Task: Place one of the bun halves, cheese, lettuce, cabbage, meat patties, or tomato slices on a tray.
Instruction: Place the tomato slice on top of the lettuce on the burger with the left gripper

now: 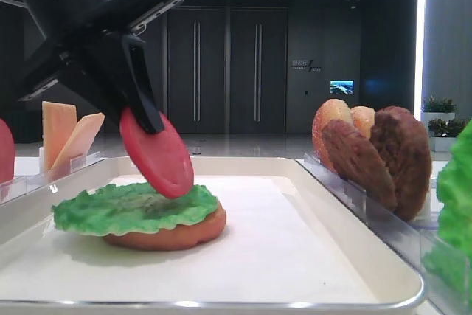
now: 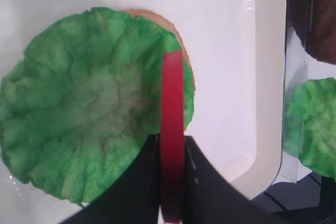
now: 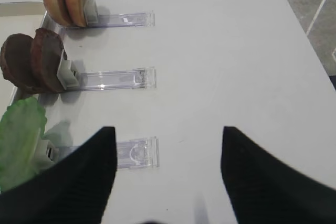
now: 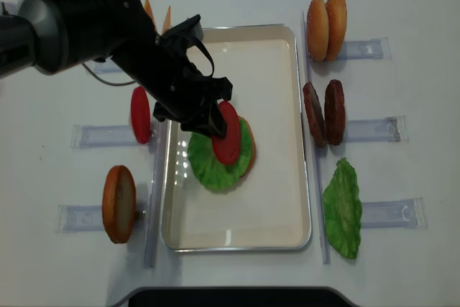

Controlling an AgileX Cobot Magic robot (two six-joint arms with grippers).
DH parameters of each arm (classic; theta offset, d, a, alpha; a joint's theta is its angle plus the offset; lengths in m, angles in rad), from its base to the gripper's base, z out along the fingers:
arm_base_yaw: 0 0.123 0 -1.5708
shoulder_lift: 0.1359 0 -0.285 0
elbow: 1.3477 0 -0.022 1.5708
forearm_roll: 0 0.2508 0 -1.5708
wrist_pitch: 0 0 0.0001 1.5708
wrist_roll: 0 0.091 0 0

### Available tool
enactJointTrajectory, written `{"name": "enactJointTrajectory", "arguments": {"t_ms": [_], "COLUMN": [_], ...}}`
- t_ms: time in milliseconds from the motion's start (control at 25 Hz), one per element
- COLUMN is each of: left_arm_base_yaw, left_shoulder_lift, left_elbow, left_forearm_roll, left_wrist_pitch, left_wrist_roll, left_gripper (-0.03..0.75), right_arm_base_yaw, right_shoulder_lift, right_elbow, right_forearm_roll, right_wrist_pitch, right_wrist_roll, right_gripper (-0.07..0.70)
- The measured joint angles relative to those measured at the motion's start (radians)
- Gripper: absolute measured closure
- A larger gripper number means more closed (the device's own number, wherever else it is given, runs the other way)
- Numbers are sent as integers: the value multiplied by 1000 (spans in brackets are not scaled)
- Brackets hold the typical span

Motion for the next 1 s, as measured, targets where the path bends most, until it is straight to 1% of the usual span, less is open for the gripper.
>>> {"name": "enactJointTrajectory", "arguments": {"t_ms": [480, 600, 640, 760, 880, 1000], "left_arm_base_yaw": [0, 0, 0, 0, 0, 0], "left_shoulder_lift": [28, 29, 29, 29, 29, 28], "left_elbow": [0, 0, 0, 0, 0, 0], "left_forearm_roll": [9, 12, 18, 34, 57, 127], "left_wrist_pitch": [-7, -4, -1, 20, 32, 49], "left_wrist_roll": [3, 3, 3, 3, -20, -74], "left_gripper": [661, 637, 620, 514, 374, 237], "right_arm_base_yaw": [0, 0, 0, 0, 0, 0], "right_shoulder_lift": [0, 0, 0, 0, 0, 0], "right_elbow": [0, 0, 0, 0, 0, 0], "right_forearm_roll": [0, 0, 0, 0, 0, 0], "right_wrist_pitch": [0, 0, 0, 0, 0, 0], "right_wrist_roll": [0, 0, 0, 0, 0, 0], "right_gripper": [214, 214, 214, 214, 214, 214]}}
